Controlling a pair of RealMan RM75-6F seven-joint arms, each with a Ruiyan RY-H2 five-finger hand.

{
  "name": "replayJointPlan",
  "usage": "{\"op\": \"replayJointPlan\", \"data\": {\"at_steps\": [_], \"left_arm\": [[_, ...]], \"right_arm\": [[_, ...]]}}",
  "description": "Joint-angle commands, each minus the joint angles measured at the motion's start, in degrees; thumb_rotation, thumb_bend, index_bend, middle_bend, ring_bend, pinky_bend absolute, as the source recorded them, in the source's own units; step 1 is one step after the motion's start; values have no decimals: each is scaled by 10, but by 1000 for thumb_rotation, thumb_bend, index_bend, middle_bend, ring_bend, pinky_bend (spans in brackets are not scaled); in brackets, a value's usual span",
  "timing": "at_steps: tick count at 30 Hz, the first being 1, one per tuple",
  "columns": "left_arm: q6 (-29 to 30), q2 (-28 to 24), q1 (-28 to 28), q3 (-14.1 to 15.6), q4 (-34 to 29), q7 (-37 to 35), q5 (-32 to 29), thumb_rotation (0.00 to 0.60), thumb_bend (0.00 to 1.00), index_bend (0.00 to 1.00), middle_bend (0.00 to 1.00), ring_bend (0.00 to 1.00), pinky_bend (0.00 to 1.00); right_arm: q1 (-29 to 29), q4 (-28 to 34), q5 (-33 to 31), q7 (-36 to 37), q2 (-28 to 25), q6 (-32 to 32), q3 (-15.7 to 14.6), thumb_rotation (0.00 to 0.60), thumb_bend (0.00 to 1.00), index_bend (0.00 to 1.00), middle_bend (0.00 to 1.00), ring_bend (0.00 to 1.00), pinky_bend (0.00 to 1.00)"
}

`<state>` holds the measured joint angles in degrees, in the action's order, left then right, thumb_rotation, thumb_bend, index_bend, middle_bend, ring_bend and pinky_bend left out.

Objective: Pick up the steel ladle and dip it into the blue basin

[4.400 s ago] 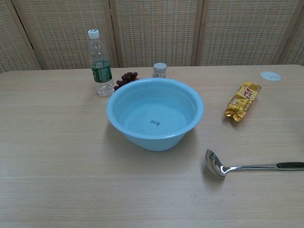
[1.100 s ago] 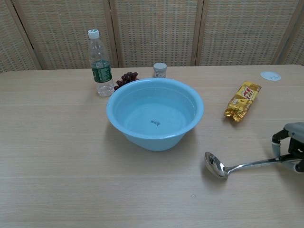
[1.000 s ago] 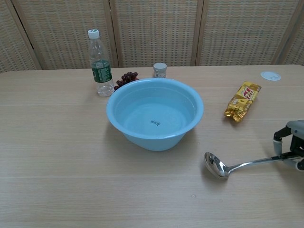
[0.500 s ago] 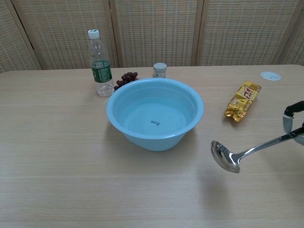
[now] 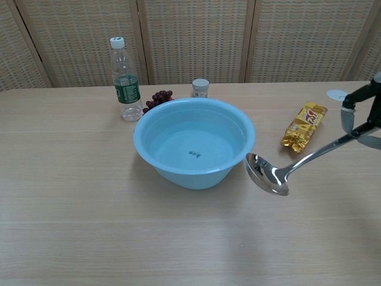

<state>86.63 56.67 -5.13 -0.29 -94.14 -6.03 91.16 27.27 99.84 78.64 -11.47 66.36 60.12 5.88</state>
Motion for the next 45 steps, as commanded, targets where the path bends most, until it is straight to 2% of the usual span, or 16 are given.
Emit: {"op": "replayJointPlan", "data": {"at_steps": [1,2,4,9,14,19,20,24,34,41,45], "left_arm": [[-6,0,-3,-1,-1,2,-2,600,0,0,0,0,0],[-8,0,-5,-1,-2,4,-3,600,0,0,0,0,0],[-13,0,-7,-2,-2,6,-4,600,0,0,0,0,0],[-33,0,-18,-3,-6,9,-11,600,0,0,0,0,0],[-46,4,-24,-5,-8,18,-21,600,0,0,0,0,0],[-58,4,-30,-8,-14,25,-28,600,0,0,0,0,0],[-60,6,-32,-10,-14,30,-31,600,0,0,0,0,0],[-72,9,-38,-13,-15,37,-43,600,0,0,0,0,0],[-96,10,-48,-21,-14,40,-74,600,0,0,0,0,0],[-120,9,-58,-24,-9,34,-91,600,0,0,0,0,0],[-124,9,-60,-25,-7,32,-95,600,0,0,0,0,0]], "right_arm": [[61,59,-101,-83,-43,-48,64,600,704,734,945,934,1000],[84,68,-151,-119,-48,-62,81,600,705,734,945,934,1000],[119,73,-225,-174,-46,-72,96,600,705,734,945,934,1000],[222,57,-413,-322,-8,-46,112,600,705,734,948,934,1000],[285,30,-500,-392,30,-14,118,600,705,734,948,934,1000],[352,-37,-563,-459,87,19,117,600,706,734,950,934,1000],[372,-79,-553,-486,114,33,108,600,706,734,951,934,1000],[396,-156,-552,-504,174,44,98,600,707,735,953,934,1000],[425,-265,-533,-521,256,9,77,600,724,741,961,946,1000],[429,-363,-419,-486,320,8,43,600,791,757,978,961,1000],[429,-404,-391,-483,343,0,37,600,795,758,979,962,1000]]}}
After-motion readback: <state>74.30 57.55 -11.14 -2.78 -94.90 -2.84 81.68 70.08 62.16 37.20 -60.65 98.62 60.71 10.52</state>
